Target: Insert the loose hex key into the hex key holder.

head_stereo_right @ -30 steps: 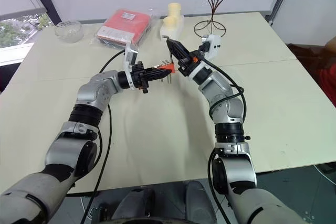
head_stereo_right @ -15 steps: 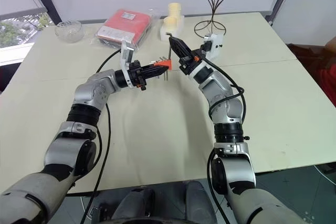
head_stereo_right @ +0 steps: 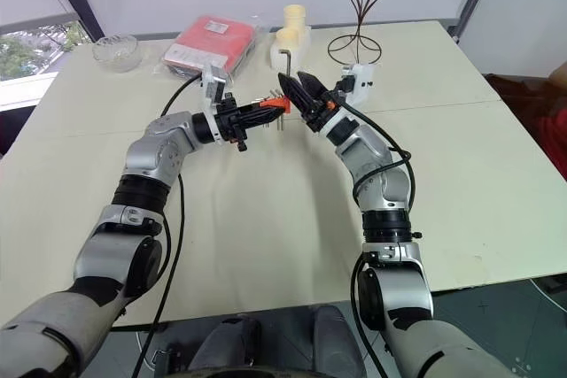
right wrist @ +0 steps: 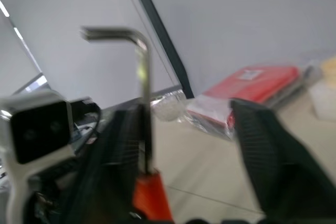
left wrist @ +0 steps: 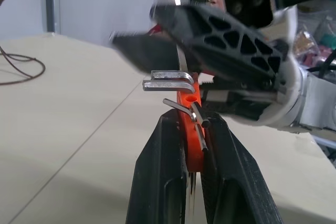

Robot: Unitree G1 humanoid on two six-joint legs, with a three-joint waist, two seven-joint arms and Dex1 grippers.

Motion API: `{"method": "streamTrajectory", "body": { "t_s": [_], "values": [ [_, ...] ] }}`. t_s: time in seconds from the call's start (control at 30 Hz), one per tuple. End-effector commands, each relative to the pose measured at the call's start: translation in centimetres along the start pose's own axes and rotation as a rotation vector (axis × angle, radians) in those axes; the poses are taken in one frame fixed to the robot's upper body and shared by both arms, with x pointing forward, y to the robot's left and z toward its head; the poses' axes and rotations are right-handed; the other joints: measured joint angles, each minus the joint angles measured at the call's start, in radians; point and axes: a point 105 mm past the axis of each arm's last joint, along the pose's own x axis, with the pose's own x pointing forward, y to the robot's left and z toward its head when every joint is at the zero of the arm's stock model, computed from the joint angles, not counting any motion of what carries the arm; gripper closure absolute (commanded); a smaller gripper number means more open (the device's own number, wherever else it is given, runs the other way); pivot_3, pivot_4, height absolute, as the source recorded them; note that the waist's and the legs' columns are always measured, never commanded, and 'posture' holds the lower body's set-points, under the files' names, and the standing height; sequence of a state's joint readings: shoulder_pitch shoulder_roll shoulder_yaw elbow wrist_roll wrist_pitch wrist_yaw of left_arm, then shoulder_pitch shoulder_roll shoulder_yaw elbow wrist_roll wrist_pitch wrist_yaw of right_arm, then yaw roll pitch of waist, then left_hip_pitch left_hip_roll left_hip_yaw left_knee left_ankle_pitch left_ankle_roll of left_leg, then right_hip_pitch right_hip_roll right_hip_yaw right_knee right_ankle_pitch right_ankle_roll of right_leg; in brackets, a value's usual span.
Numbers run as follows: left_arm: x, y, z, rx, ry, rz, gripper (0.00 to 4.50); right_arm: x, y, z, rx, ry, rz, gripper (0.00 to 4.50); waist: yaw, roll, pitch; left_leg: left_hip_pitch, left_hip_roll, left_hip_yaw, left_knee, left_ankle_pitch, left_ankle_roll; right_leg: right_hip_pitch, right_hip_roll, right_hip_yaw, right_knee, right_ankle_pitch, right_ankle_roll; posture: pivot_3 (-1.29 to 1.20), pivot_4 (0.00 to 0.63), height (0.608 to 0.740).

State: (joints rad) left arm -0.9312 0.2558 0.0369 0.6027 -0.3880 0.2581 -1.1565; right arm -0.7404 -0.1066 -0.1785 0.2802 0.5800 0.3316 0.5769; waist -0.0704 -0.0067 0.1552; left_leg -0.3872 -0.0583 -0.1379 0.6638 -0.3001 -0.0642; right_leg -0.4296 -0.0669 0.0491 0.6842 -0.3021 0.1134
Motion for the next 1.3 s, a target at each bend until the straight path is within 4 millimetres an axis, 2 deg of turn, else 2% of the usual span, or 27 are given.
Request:
{"method": "streamTrajectory", "body": {
  "t_s": [0.03, 0.17, 0.3, 0.7, 0.9, 1.03, 1.3],
  "values": [
    [0.2, -0.2, 1.5, 0.074, -0.023, -0.012, 4.50, 0.2, -0.4, 2.1, -0.038, -0.067, -0.030, 0.04, 0.000, 0.000, 0.000, 0.000, 0.000, 0.000, 0.000, 0.000, 0.000, 0.000, 0.000, 0.000, 0.000, 0.000, 0.000, 0.00, 0.150, 0.740],
    [-0.1, 0.0, 1.0, 0.068, -0.010, -0.004, 4.50, 0.0, -0.9, 3.1, -0.039, -0.097, -0.056, 0.04, -0.001, 0.000, 0.000, 0.000, 0.000, 0.000, 0.000, 0.000, 0.000, 0.000, 0.000, 0.000, 0.000, 0.000, 0.000, 0.00, 0.150, 0.740],
    [-0.3, -0.1, 0.4, 0.059, 0.003, -0.003, 4.50, -0.1, -0.3, 3.7, -0.044, -0.098, -0.024, 0.04, -0.001, 0.000, 0.000, 0.000, 0.000, 0.000, 0.000, 0.000, 0.000, 0.000, 0.000, 0.000, 0.000, 0.000, 0.000, 0.00, 0.150, 0.740],
    [-0.2, 0.0, -0.3, 0.047, -0.003, 0.015, 4.50, -0.9, 5.0, 3.8, -0.112, 0.014, 0.246, 0.04, 0.001, 0.000, 0.000, 0.000, 0.000, 0.000, 0.000, 0.000, 0.000, 0.000, 0.000, 0.000, 0.000, 0.000, 0.000, 0.00, 0.150, 0.740],
    [-0.1, 0.1, 0.0, 0.038, -0.032, 0.030, 4.50, -3.0, 7.6, 2.3, -0.169, 0.175, 0.394, 0.04, 0.005, 0.000, 0.000, -0.001, 0.000, 0.000, 0.000, 0.000, 0.000, 0.000, 0.000, 0.000, 0.000, 0.000, 0.000, 0.00, 0.150, 0.740],
    [-0.2, -0.1, 0.1, 0.042, -0.036, 0.025, 4.50, -3.4, 6.6, 2.8, -0.217, 0.179, 0.339, 0.04, 0.004, 0.000, 0.000, -0.001, 0.000, 0.000, 0.001, 0.000, 0.000, 0.000, 0.000, 0.000, 0.000, 0.000, 0.000, 0.00, 0.150, 0.740],
    [0.1, -0.5, -0.2, 0.035, -0.034, 0.014, 4.50, -2.3, 3.5, 4.1, -0.205, 0.096, 0.181, 0.04, 0.004, -0.001, 0.000, -0.001, 0.000, 0.000, 0.001, 0.000, 0.000, 0.000, 0.000, 0.000, 0.000, 0.000, 0.000, 0.00, 0.150, 0.740]
  ]
}}
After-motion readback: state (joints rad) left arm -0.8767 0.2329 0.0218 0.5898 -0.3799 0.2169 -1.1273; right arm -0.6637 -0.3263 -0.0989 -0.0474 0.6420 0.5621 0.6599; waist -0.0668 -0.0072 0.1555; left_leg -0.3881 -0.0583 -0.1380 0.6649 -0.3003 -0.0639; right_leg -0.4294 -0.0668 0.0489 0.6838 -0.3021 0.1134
